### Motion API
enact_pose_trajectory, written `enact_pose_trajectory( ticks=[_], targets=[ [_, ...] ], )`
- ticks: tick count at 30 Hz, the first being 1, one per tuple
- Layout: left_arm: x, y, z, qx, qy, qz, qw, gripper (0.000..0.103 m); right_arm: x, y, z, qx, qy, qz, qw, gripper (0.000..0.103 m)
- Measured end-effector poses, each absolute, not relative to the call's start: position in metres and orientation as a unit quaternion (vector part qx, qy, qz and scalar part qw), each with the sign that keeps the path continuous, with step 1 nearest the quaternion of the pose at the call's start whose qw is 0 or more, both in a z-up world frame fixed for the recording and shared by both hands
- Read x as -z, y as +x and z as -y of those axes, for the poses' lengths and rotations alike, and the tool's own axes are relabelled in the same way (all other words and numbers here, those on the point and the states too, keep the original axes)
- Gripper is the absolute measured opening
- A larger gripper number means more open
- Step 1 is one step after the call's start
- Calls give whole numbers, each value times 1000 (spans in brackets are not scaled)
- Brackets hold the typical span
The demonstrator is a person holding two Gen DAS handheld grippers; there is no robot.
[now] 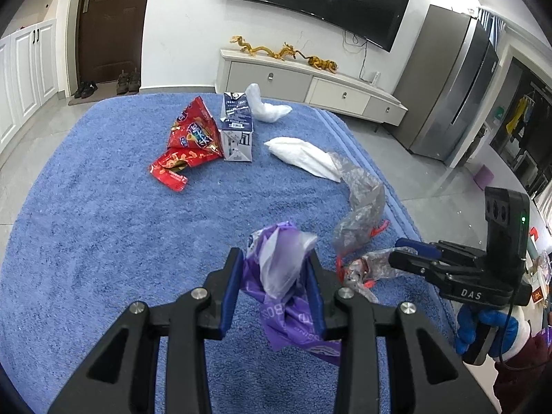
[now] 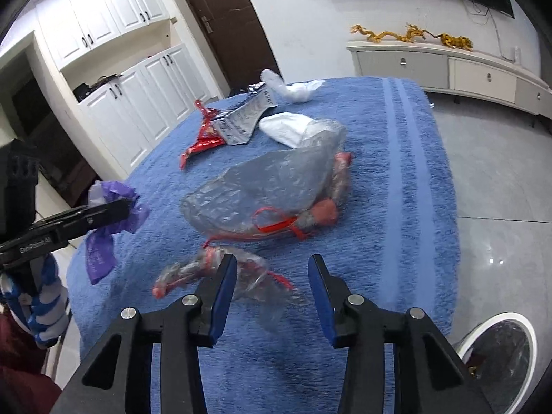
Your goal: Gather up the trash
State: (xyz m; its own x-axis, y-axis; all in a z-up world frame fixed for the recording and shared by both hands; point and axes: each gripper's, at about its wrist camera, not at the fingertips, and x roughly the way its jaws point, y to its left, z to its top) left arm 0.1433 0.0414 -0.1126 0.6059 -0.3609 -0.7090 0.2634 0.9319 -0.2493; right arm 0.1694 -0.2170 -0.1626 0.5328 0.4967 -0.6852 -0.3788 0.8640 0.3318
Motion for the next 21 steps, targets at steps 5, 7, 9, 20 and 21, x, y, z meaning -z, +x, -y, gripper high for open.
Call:
enact_pose_trajectory(
  ticks=[5, 7, 9, 20, 21],
  targets=[
    [114, 142, -41, 174, -58, -409, 894, 33, 170, 170, 206, -266, 68, -428, 861, 9],
    [113, 140, -41, 172, -55, -407, 895, 33, 170, 169, 205, -264, 63, -425, 864, 5],
    [112, 138, -41, 167, -51, -404, 898, 33, 164, 164, 205, -263, 61, -415, 869, 3],
    [99, 118, -30, 156, -15, -377, 913, 33, 119, 133, 210, -266, 66, -358, 893, 3],
    [97, 115, -28, 156, -11, -374, 914, 33, 116, 131, 211, -266, 68, -354, 894, 3]
  ],
)
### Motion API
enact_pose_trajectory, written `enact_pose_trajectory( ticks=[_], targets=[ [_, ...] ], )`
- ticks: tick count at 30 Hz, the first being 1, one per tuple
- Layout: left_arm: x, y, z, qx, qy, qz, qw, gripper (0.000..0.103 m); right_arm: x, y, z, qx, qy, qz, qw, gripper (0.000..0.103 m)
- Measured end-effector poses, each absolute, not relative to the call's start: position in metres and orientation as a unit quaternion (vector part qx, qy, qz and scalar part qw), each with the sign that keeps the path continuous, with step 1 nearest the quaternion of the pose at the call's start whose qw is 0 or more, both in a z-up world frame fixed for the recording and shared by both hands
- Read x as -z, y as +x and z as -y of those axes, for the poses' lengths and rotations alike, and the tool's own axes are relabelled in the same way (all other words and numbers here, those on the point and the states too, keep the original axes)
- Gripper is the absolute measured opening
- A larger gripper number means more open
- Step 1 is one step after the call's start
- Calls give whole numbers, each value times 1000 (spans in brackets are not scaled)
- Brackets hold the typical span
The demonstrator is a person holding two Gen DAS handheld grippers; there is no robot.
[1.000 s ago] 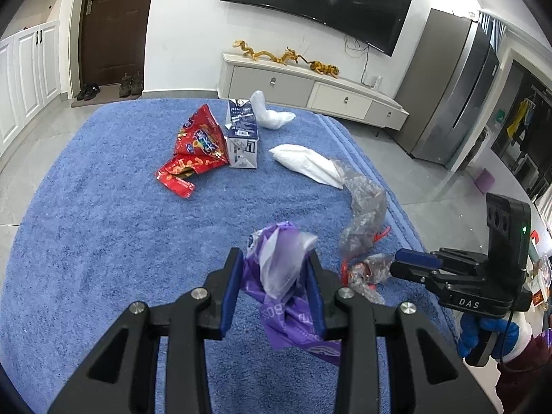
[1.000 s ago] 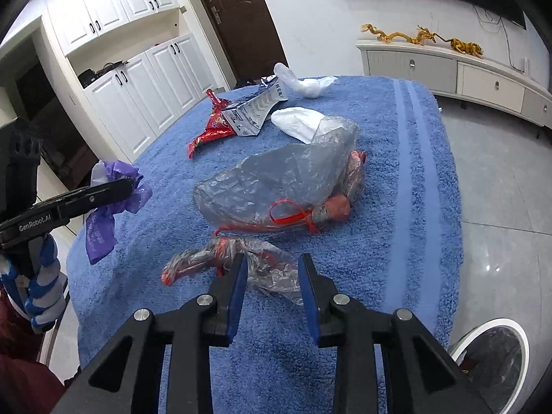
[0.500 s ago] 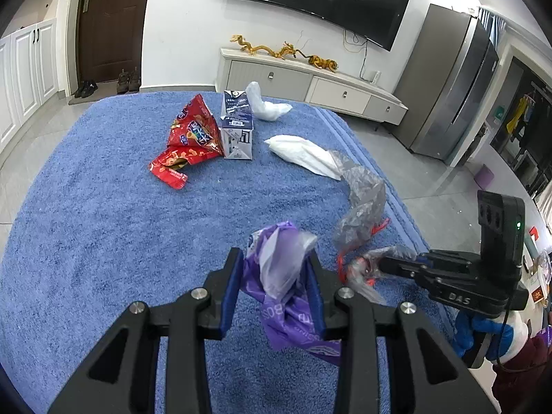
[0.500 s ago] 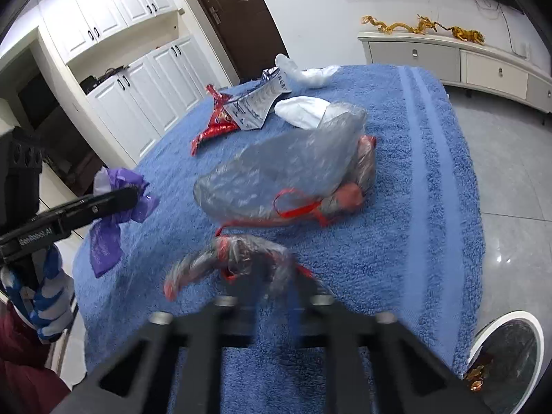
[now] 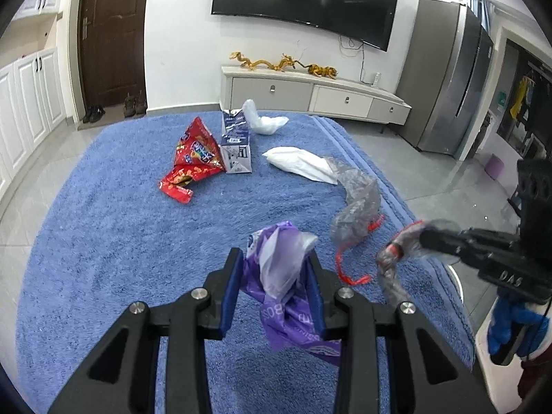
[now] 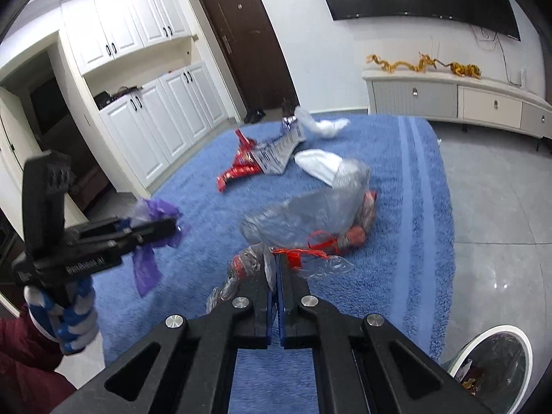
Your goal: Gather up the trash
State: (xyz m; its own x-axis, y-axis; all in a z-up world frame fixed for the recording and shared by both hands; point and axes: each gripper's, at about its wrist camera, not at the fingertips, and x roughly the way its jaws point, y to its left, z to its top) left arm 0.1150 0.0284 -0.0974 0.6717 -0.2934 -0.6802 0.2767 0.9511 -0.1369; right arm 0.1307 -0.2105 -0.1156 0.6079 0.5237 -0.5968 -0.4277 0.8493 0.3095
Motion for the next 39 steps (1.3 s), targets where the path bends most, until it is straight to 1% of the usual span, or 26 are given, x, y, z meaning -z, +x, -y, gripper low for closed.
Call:
enact_pose_trajectory(
  ticks=[8, 16, 33, 39],
  targets=[
    [88, 99, -16, 162, 14, -354, 921, 33, 96, 113, 216, -258, 77, -332, 904, 3],
    [81, 91, 2, 171, 38, -342, 923, 33, 94, 100, 242, -230, 86, -326, 913, 3],
    [79, 86, 52, 194, 93, -344, 914, 33, 106, 72, 297, -190, 123, -311, 923, 3],
    [72, 87, 91, 253, 96, -349, 897, 33, 117, 55, 337, -156, 154, -298, 929, 3]
  ],
)
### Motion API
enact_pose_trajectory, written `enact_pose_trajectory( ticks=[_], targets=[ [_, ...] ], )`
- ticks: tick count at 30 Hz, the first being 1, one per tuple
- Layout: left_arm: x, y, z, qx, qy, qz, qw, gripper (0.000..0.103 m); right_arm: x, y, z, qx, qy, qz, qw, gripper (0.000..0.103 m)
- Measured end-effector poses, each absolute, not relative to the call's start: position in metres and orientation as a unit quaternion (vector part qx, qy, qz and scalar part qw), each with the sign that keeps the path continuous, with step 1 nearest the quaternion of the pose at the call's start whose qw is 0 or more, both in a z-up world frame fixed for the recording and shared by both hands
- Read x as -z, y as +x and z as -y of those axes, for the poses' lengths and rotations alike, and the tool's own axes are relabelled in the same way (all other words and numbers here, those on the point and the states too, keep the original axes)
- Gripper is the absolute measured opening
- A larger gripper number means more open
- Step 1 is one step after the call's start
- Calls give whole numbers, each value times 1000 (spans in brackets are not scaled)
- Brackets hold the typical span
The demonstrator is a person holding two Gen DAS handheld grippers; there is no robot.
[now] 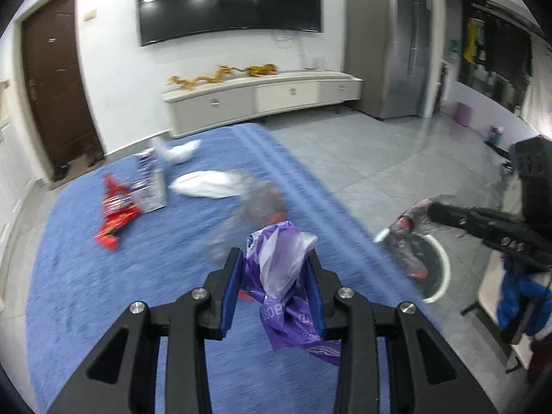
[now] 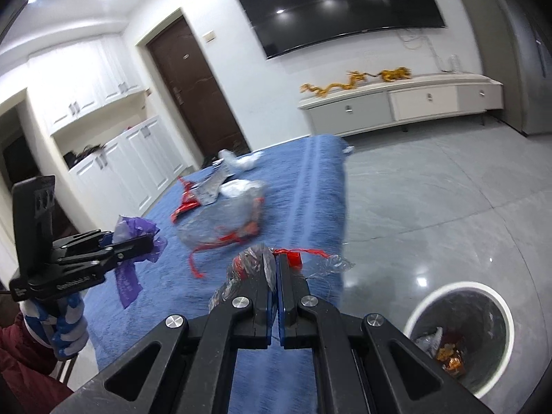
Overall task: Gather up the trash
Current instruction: 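Carry purple bag and clear bag over the bin and open both tools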
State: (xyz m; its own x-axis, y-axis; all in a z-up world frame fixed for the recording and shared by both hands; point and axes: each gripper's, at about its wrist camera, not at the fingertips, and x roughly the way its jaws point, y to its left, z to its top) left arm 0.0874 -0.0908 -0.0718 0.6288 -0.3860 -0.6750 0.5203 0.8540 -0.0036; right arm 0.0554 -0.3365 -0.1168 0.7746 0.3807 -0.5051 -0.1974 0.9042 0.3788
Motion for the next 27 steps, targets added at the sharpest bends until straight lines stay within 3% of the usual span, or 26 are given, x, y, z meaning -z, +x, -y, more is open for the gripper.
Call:
enact_pose_trajectory(
  ticks=[8, 18, 25, 26, 27],
  targets=[
    [81, 92, 202, 344, 147, -365, 853, 33, 145, 18, 417, -31, 177, -302, 936, 3],
    [143, 103, 359, 411, 214, -425, 778, 35, 220, 13, 498, 97, 217, -366, 900, 3],
    [185, 124, 410, 420, 200, -475, 747, 39, 264, 30, 530, 126, 253, -400, 872, 4],
    [189, 128, 414, 422, 194, -484, 742, 40, 268, 29, 532, 129, 252, -404, 870, 9],
    [193, 132, 417, 422, 190, -491, 739, 41, 272, 31, 533, 135, 250, -410, 867, 22]
  ],
)
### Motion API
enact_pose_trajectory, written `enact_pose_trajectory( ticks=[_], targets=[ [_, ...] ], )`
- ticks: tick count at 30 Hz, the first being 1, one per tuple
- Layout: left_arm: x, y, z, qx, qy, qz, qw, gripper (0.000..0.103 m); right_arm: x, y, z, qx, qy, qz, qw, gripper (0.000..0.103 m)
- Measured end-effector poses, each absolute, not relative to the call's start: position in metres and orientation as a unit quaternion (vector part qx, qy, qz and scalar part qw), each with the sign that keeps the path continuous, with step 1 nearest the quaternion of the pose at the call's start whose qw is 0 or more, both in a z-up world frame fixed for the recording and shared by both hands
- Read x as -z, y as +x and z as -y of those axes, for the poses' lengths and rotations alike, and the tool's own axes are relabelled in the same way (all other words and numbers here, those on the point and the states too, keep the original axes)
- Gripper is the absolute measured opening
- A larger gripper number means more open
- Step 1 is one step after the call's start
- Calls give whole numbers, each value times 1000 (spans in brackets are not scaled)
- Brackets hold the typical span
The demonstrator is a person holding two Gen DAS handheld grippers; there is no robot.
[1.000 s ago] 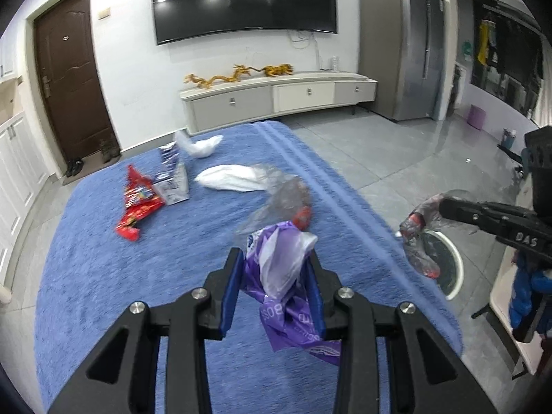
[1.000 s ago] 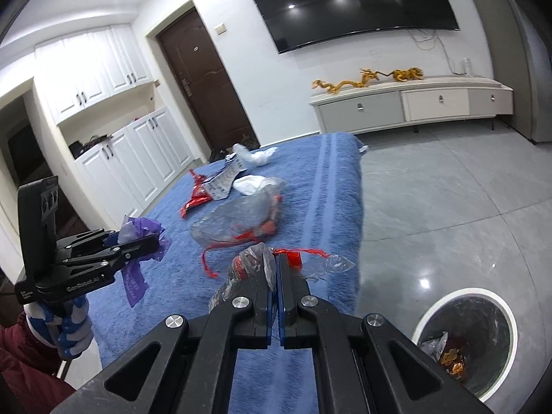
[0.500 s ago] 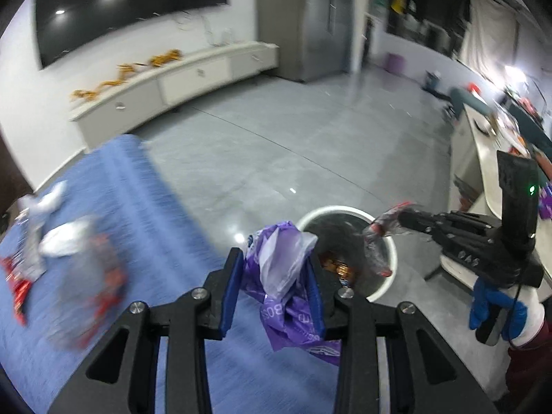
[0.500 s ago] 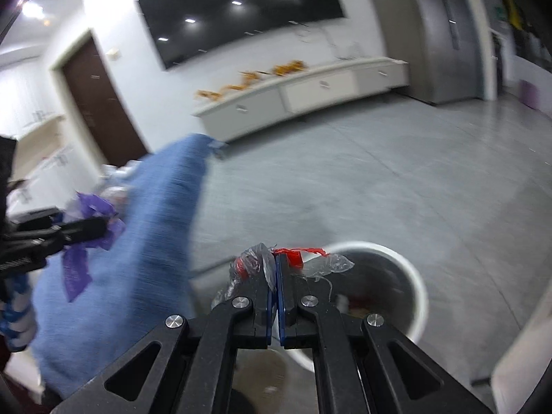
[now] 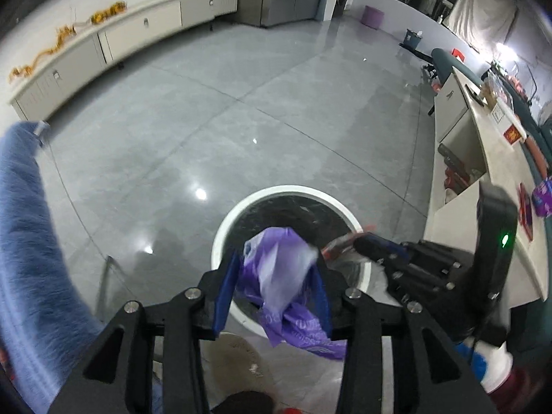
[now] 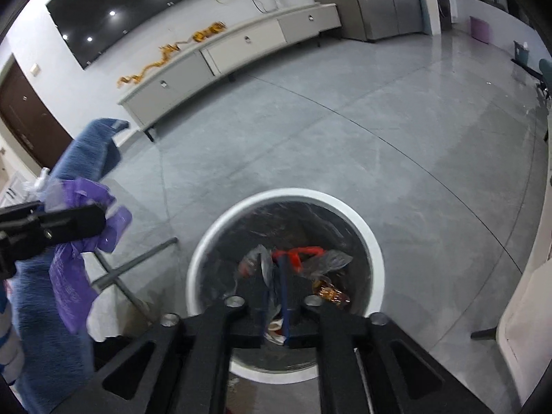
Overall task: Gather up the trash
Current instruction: 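Carry purple bag and clear bag over the bin and open both tools, then move both open tools back to the trash on the towel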
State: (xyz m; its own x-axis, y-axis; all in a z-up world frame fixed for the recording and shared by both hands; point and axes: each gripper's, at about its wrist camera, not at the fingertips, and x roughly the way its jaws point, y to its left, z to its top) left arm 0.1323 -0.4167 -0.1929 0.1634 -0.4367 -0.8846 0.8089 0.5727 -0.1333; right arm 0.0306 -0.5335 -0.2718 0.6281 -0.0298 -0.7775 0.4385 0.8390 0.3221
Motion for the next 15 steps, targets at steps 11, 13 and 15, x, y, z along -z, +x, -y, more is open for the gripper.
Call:
enact_pose_trajectory(
  ticks=[11, 13, 15],
  targets=[
    [205, 145, 413, 414, 168, -505, 738, 51, 277, 24, 535, 149, 252, -416, 861, 48],
    [200, 145, 406, 417, 160, -497, 744, 51, 274, 22, 534, 149, 254, -413, 862, 48],
    [190, 142, 396, 420, 150, -487, 751, 51, 271, 21, 532, 146, 255, -410, 863, 48]
  ],
)
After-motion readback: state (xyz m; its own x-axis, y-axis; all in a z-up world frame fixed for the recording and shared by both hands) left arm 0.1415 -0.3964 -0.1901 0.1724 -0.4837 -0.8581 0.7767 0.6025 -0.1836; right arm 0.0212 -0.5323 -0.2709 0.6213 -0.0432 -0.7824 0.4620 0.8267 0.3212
